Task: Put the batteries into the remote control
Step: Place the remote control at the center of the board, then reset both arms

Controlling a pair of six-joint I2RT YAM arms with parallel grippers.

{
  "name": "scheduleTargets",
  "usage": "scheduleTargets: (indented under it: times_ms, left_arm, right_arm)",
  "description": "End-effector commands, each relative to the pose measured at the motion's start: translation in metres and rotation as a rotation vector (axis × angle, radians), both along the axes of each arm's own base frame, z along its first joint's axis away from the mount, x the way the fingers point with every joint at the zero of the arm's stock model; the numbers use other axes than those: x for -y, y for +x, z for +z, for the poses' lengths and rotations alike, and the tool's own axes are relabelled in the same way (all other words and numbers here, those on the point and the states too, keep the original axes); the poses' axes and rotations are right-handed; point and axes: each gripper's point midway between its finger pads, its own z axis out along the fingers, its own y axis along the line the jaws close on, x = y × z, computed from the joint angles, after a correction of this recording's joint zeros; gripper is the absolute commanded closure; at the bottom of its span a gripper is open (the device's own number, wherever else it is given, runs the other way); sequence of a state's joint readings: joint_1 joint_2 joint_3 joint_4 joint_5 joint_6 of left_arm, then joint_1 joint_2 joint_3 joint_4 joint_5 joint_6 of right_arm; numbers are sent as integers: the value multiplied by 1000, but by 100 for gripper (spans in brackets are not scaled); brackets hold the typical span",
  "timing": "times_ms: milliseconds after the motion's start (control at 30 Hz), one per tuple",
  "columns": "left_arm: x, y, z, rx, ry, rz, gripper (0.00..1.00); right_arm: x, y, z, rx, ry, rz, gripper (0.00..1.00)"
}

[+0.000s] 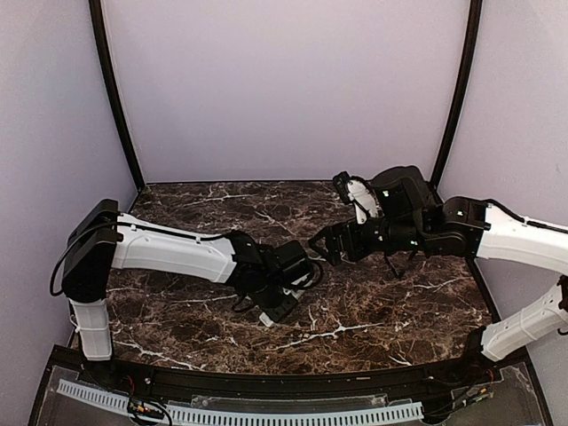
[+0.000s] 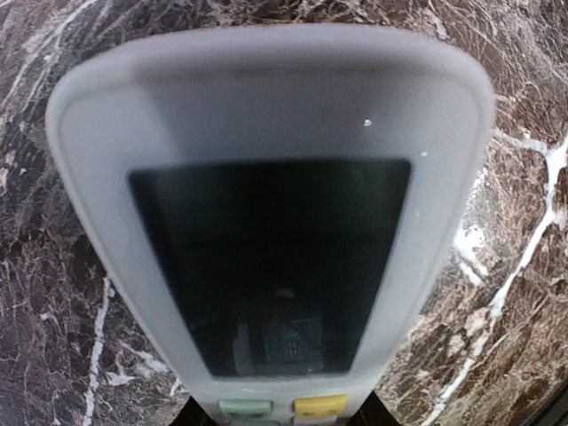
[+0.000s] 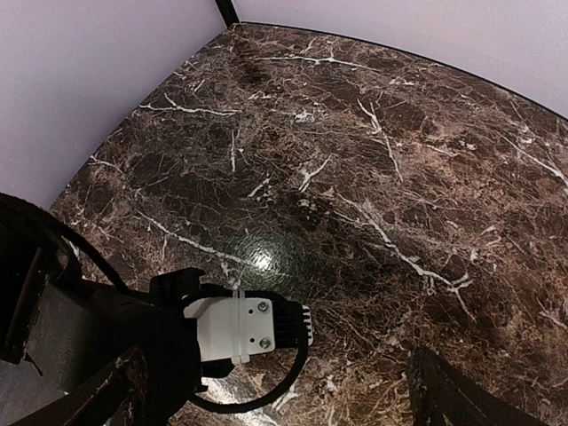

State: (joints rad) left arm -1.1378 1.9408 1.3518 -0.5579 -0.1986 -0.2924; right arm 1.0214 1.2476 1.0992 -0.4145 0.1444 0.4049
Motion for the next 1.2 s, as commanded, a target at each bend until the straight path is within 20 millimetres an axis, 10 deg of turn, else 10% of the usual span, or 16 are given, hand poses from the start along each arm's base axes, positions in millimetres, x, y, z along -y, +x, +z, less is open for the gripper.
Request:
scheduleTargets:
  times_ms: [0,533,767,1000,1167]
  left_arm:
    - [-10,-20,-10,-152,95,-117,83]
    - [-22,-30,-51,-296,307,-227,42]
    - [7,-28,5,-220,90,-276,16]
    - [18,-17,73,-83,-113,-353,12]
    - [-13,45,117,52,-252,-181,12]
  right_arm:
    - [8,-1,-3,0,-10,-17,1]
    - [12,-2,-8,-6,-1,-21,1]
    - [43,16,-1,-20,29,-133,1]
    - [107,43,41,88,84,-247,1]
    - [163,69,10,20,107,-303,1]
